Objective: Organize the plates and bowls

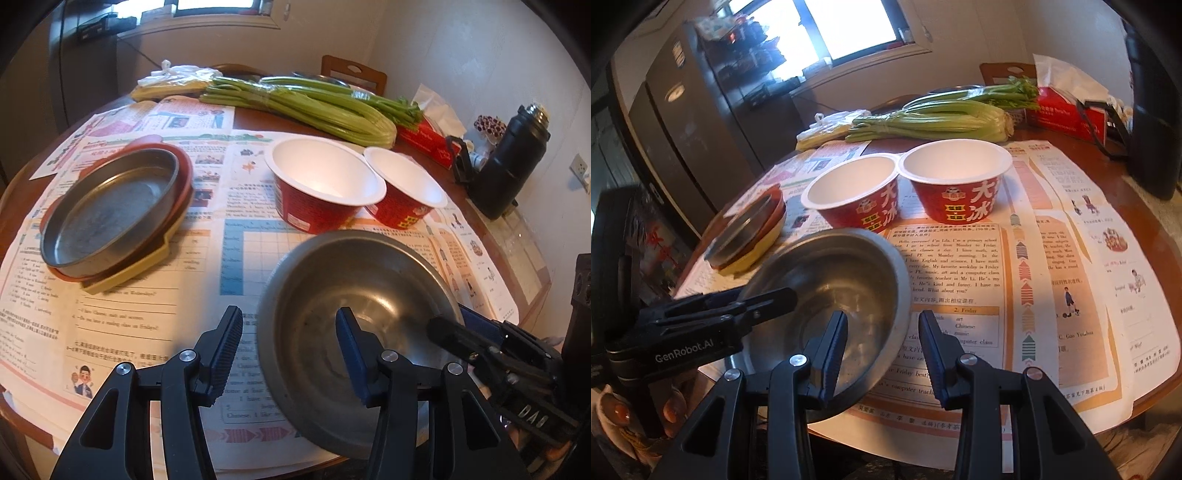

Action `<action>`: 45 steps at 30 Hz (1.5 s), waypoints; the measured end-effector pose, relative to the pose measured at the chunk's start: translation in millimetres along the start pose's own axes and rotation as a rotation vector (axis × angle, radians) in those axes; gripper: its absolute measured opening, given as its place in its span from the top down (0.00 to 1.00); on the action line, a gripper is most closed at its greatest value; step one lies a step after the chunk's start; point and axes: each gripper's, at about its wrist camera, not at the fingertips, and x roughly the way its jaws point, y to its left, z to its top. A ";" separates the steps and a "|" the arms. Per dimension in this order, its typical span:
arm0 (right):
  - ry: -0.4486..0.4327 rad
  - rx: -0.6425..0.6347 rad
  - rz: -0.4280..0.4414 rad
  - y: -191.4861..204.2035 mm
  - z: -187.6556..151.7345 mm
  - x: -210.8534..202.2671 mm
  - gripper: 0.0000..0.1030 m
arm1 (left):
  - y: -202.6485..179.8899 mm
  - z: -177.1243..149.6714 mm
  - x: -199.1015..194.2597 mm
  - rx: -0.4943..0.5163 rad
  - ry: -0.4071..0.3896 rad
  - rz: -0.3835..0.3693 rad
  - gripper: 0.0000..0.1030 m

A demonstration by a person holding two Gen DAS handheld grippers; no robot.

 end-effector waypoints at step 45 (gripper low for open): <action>-0.010 0.159 0.026 1.5 91.6 68.6 0.60 | 13.9 133.7 76.1 -0.013 0.085 -0.065 0.42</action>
